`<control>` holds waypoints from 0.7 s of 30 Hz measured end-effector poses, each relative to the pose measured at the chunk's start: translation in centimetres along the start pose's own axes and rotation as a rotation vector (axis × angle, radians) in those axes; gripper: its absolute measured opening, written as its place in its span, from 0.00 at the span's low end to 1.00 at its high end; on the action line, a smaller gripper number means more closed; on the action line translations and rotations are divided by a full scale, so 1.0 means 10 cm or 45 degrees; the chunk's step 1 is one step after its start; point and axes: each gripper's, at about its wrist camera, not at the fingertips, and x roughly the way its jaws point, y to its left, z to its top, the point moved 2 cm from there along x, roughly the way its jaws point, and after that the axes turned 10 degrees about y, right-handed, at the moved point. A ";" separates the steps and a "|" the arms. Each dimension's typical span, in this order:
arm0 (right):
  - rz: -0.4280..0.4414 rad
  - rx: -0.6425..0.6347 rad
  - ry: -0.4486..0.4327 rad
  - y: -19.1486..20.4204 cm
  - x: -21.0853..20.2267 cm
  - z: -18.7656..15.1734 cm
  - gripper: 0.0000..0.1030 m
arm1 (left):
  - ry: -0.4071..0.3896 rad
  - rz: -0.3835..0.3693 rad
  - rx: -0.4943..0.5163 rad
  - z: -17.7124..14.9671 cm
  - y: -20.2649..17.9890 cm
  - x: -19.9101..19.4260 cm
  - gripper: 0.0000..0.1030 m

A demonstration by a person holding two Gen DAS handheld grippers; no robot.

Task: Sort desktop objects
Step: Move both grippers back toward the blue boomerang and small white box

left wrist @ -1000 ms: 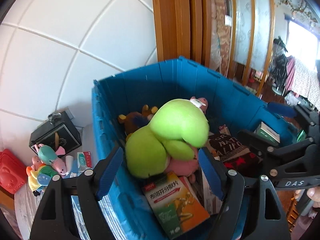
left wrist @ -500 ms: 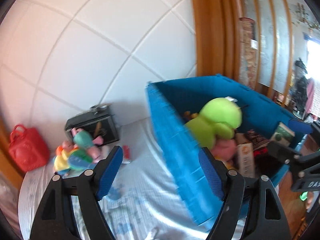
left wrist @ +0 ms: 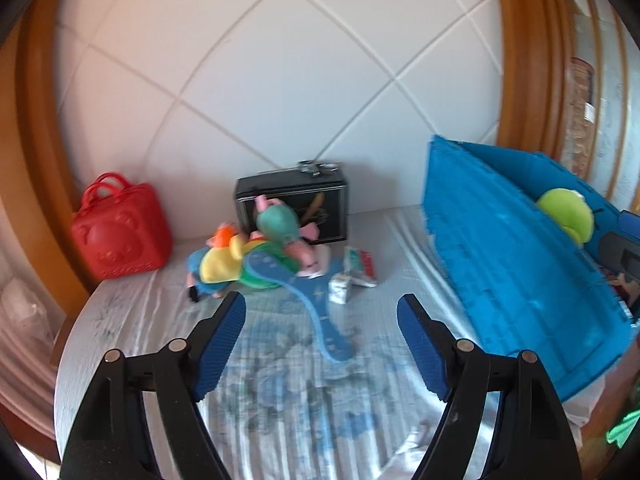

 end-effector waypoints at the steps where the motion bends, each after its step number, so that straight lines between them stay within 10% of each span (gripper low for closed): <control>1: 0.016 -0.011 0.011 0.11 0.08 0.03 1.00 | 0.010 0.016 -0.015 -0.01 0.11 0.05 0.76; 21: 0.053 0.049 0.410 0.53 2.48 -0.03 1.00 | 0.382 -0.006 -0.170 -0.09 0.60 2.20 0.76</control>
